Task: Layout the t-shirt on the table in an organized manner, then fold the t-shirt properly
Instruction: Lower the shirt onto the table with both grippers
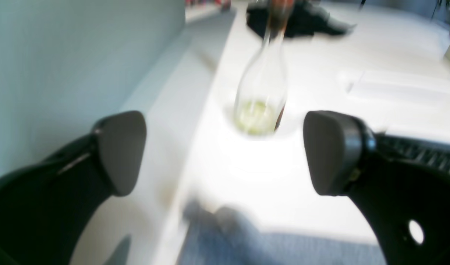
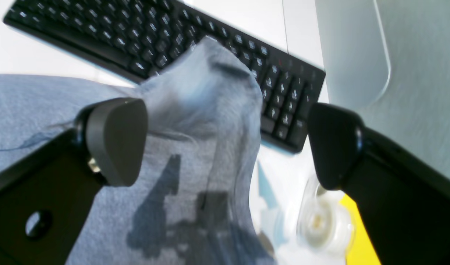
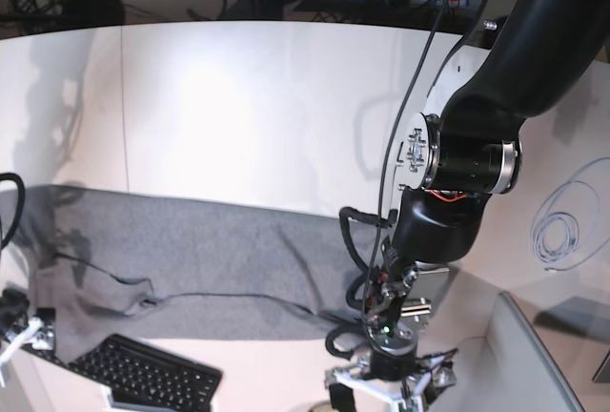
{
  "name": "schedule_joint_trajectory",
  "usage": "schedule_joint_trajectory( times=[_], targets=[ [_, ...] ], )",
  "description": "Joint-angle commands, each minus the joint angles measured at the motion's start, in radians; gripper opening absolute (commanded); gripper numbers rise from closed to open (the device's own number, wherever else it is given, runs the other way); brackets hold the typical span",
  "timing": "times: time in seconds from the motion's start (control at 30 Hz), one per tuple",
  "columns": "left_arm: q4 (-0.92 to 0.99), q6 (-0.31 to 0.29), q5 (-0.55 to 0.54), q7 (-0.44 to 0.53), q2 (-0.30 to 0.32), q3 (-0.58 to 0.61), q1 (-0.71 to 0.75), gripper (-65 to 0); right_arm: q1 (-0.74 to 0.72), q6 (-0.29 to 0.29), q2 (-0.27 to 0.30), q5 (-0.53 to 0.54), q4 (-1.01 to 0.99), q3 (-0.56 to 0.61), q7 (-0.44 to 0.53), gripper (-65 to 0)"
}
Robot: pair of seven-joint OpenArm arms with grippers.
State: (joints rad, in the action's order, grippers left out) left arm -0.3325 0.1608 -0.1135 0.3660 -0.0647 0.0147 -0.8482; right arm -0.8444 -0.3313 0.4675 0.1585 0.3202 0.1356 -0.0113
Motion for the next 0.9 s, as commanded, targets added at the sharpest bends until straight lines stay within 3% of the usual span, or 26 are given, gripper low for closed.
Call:
schedule_joint_trajectory(
  times=[0.0, 0.1, 0.23, 0.37, 0.47, 0.57, 0.7, 0.87],
  targets=[
    [-0.041, 0.009, -0.007, 0.000, 0.009, -0.008, -0.010, 0.0, -0.002, 0.008, 0.041, 0.008, 0.040, -0.003, 0.004, 0.0],
    [-0.184, 0.009, -0.007, -0.043, 0.030, -0.009, 0.106, 0.0, 0.103, 0.008, 0.072, 0.051, 0.144, -0.093, -0.029, -3.6],
    [-0.442, 0.009, -0.008, -0.120, 0.041, -0.011, 0.353, 0.0, 0.291, 0.007, 0.090, 0.168, 0.322, -0.397, -0.194, -5.0],
    [-0.646, 0.009, -0.012, -0.167, 0.049, -0.009, 0.602, 0.0, 0.475, 0.004, 0.049, 0.278, 0.511, -0.644, -0.373, -5.0],
    [-0.730, 0.007, -0.140, -0.169, 0.053, -0.011, 0.732, 0.0, 0.563, -0.056, 0.006, 0.385, 0.583, -0.799, -0.445, -5.3],
    [-0.752, 0.007, -0.352, -0.170, 0.099, 0.004, 0.792, 0.0, 0.584, -0.075, -0.023, 0.416, 0.583, -0.844, -0.481, -5.6],
    [-0.745, 0.007, -0.558, -0.170, 0.157, 0.072, 0.818, 0.0, 0.586, -0.073, -0.056, 0.415, 0.554, -0.848, -0.482, -5.7],
    [-0.741, 0.007, -0.667, -0.170, 0.193, 0.146, 0.811, 0.0, 0.561, -0.071, -0.069, 0.418, 0.414, -0.850, -0.482, -5.7]
  ],
)
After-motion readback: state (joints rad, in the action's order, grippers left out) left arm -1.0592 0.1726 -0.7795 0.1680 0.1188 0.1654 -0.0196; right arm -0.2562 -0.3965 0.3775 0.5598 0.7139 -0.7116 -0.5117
